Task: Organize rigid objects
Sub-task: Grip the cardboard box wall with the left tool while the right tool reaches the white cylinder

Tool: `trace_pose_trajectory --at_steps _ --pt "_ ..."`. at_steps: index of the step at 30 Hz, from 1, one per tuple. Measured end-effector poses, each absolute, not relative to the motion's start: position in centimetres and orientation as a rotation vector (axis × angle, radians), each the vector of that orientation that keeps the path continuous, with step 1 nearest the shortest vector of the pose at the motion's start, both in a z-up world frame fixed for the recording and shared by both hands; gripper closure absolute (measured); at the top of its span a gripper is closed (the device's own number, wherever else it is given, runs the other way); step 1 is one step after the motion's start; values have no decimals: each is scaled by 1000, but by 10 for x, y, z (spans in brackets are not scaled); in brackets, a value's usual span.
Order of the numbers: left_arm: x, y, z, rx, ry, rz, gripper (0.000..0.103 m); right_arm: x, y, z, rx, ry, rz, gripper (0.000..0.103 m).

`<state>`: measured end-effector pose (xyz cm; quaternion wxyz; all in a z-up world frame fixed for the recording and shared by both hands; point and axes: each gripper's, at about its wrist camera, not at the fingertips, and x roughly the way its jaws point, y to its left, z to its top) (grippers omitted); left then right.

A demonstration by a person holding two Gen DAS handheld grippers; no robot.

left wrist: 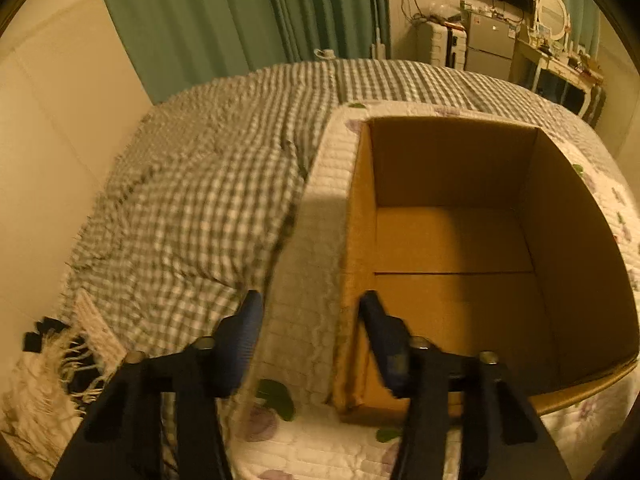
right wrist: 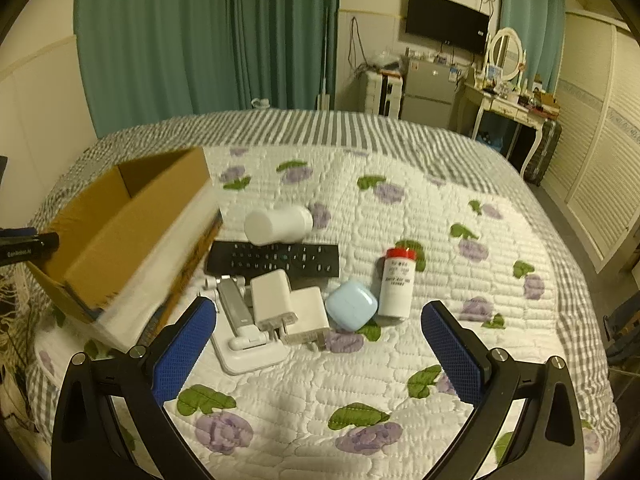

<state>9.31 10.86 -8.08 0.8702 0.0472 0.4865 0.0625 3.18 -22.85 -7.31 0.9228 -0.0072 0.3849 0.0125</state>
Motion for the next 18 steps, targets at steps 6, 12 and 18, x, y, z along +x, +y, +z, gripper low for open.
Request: trace_pose_trajectory --at_steps 6,12,18 --pt "95 94 -84 124 1046 76 88 46 -222 -96 -7 841 79 0" --pt "99 95 -82 121 1059 76 89 67 -223 -114 3 903 104 4" --pt "99 96 -82 128 1057 79 89 86 -220 -110 -41 881 106 13"
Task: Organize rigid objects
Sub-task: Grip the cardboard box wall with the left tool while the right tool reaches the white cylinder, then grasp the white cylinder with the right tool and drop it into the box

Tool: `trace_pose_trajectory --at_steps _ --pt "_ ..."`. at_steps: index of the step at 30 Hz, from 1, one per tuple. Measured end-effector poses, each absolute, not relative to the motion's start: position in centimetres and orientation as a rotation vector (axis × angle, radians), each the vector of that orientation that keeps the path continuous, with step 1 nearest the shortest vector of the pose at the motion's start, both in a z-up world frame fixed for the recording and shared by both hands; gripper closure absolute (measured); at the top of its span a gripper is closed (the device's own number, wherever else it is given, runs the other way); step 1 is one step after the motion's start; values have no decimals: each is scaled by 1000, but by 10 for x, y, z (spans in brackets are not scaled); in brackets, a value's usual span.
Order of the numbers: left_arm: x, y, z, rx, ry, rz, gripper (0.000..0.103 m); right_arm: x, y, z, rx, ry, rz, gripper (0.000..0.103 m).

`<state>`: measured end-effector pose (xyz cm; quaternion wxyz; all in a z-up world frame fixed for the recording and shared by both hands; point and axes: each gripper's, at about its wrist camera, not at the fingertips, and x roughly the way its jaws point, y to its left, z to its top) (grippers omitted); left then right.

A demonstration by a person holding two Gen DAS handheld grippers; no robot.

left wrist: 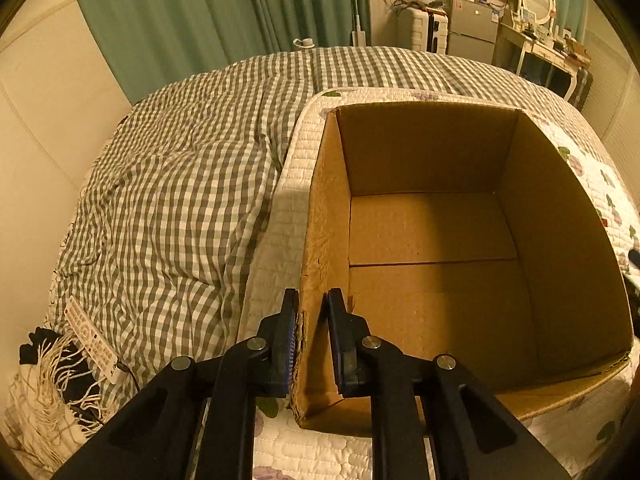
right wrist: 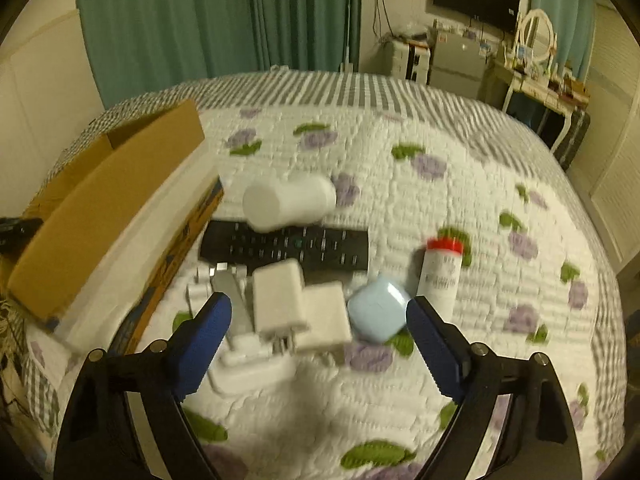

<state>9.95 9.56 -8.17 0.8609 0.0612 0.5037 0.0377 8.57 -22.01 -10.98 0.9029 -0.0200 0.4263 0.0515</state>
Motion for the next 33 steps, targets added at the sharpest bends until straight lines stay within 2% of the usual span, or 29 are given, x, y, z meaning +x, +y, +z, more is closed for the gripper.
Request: trace_pose_trajectory --at_steps 5,10,12,16,21,33 --pt "100 94 -82 138 1056 82 89 109 -205 -103 -65 853 115 15" --pt "100 94 -82 139 1055 85 89 132 -189 -107 -86 850 105 26" --pt "100 94 -82 141 1055 84 89 141 -186 -111 -86 859 102 35" --pt "100 94 -82 139 1055 84 89 150 -183 -116 -81 873 100 46" --pt "100 93 -82 143 1055 83 89 155 -183 -120 -71 873 105 65" --pt "100 93 -82 138 1056 82 89 146 -191 -93 -66 808 104 68"
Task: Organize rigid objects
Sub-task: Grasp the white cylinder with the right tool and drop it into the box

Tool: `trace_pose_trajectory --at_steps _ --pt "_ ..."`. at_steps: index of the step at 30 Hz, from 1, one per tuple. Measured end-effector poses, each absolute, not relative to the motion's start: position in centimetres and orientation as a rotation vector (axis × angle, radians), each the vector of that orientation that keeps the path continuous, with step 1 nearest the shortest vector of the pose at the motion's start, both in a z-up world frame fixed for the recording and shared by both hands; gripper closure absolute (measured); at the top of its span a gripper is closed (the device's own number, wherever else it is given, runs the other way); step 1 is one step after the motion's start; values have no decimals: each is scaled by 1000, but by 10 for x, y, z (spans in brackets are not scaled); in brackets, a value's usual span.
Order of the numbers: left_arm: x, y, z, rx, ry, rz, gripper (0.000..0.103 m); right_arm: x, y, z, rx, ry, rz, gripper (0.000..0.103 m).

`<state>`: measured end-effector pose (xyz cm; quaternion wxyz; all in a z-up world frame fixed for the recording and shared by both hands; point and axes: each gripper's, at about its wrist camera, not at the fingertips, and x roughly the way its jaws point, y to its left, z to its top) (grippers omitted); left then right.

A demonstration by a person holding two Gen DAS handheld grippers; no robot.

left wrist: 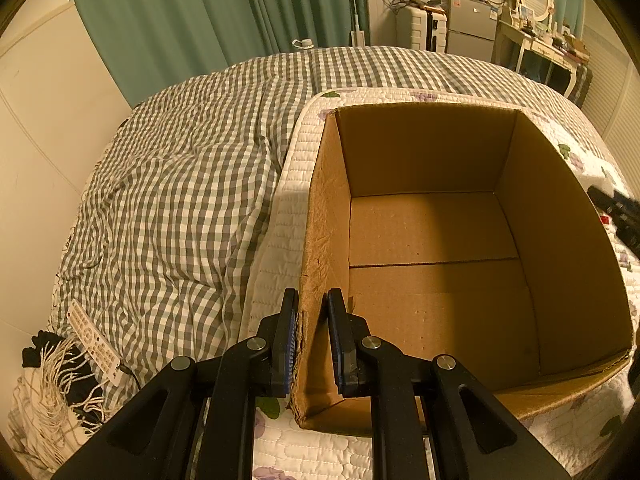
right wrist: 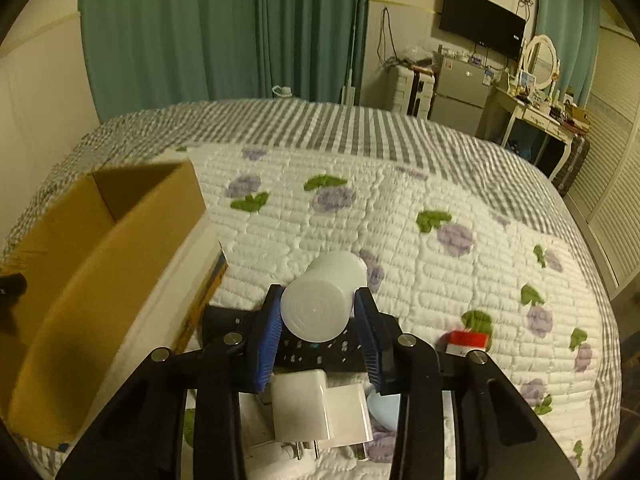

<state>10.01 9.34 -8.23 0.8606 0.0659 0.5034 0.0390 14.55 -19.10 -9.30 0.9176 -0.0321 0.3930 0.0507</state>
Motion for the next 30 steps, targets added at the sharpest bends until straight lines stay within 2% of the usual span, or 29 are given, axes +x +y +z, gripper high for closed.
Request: trace_pose_trajectory --at_steps 13,17,24,30 --pt "100 94 -83 129 1057 79 89 120 -161 16 -81 628 261 71" --pt "100 93 -83 126 1057 79 89 113 -138 33 -64 620 356 71" --pt "99 94 -83 124 1057 80 89 105 -87 22 -95 655 470 71" --pt "99 95 -83 123 1057 82 89 109 -62 -23 -134 752 486 71"
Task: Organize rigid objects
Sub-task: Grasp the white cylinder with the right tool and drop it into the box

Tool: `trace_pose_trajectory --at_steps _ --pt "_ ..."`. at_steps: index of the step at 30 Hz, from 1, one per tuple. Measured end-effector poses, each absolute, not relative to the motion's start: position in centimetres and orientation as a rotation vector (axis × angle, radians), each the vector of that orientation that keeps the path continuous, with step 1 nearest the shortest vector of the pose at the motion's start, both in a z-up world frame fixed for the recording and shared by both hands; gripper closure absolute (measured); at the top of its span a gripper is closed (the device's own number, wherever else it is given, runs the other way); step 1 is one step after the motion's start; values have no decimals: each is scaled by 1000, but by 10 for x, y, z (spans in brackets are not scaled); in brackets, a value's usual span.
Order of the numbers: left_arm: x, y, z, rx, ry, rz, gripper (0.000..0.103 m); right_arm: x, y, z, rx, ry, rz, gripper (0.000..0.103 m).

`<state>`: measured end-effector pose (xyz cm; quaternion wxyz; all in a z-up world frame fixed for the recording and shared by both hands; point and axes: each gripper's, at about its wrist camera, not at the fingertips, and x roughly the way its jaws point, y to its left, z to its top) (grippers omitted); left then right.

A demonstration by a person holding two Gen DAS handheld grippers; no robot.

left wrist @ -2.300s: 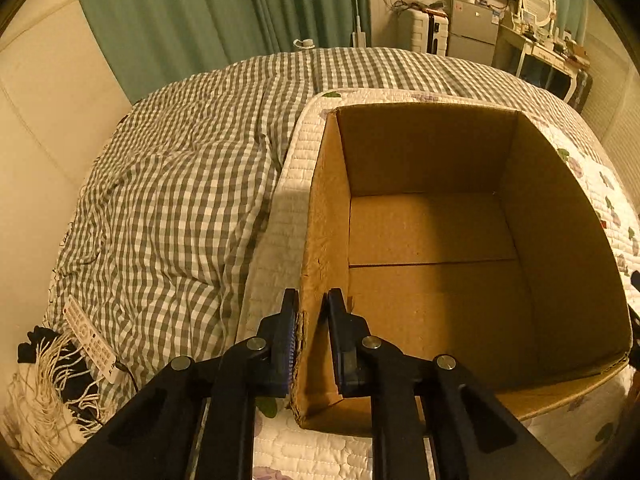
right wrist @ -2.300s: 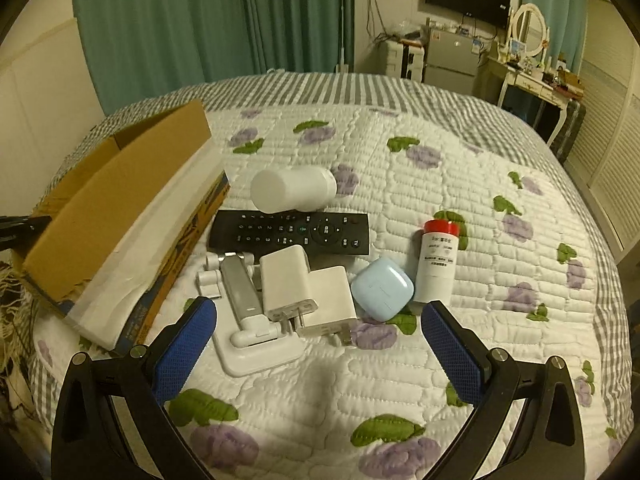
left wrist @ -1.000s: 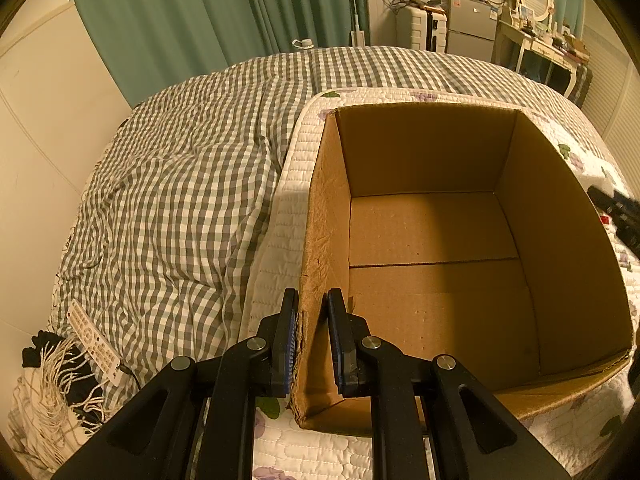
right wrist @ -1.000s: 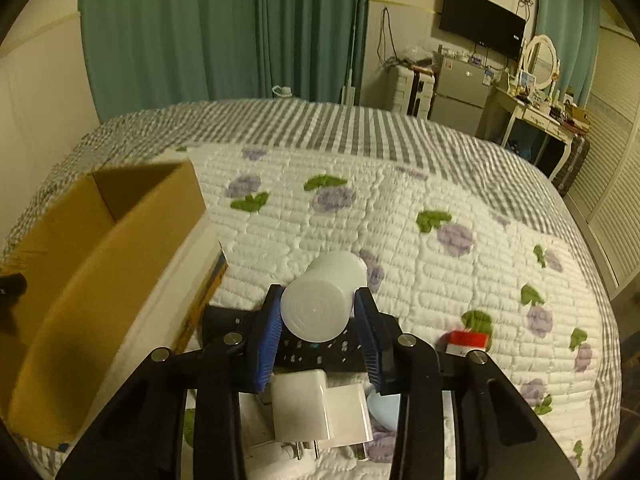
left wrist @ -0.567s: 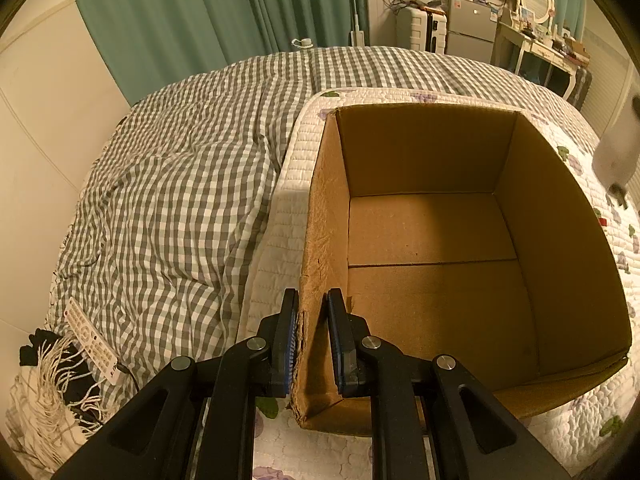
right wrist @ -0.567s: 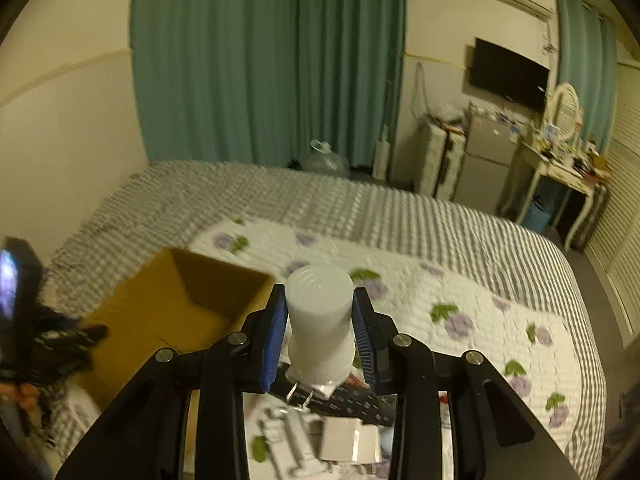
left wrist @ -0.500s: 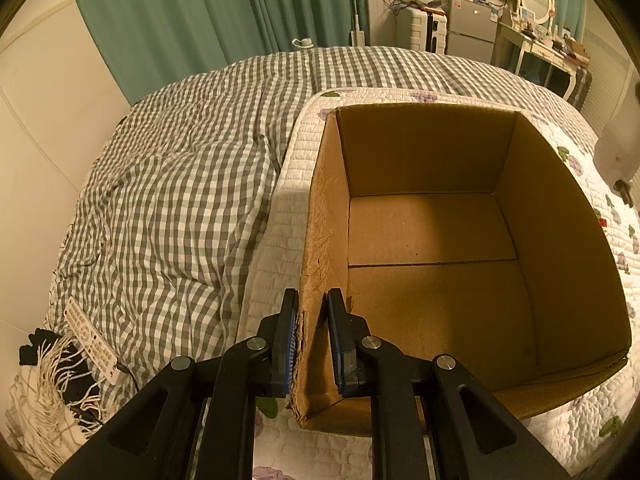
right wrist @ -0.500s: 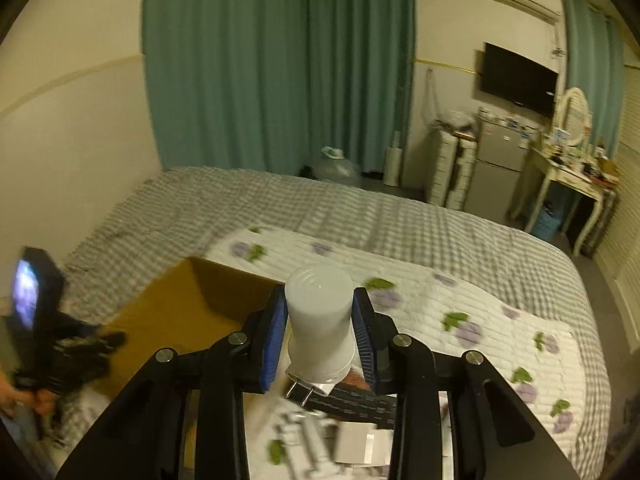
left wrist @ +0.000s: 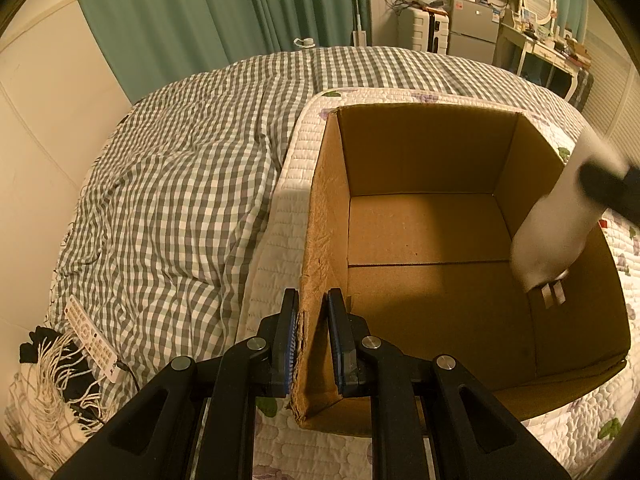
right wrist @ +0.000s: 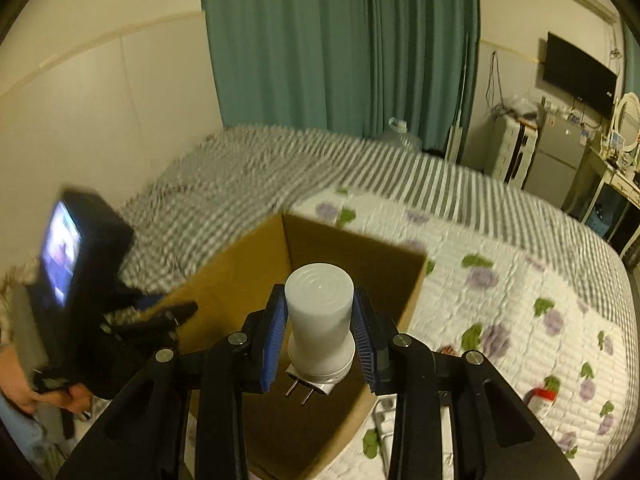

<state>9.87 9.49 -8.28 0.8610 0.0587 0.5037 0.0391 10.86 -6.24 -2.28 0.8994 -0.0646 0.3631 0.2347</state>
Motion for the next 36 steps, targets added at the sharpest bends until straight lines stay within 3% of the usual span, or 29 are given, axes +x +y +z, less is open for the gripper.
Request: trace_pose_trajectory --at_steps 11,14,15,26,36 --pt "98 95 -82 121 1060 83 89 113 -60 -54 -152 818 468 69" --pt "98 95 -82 121 1061 82 89 111 -68 -42 -136 773 445 29" --pt "98 95 -82 123 1061 81 89 109 -74 -35 -121 747 433 26" --pt "98 95 -82 120 1065 85 89 94 -165 26 -35 611 281 15" --pt "95 96 -82 115 1067 91 89 91 -247 -24 -1 728 126 15"
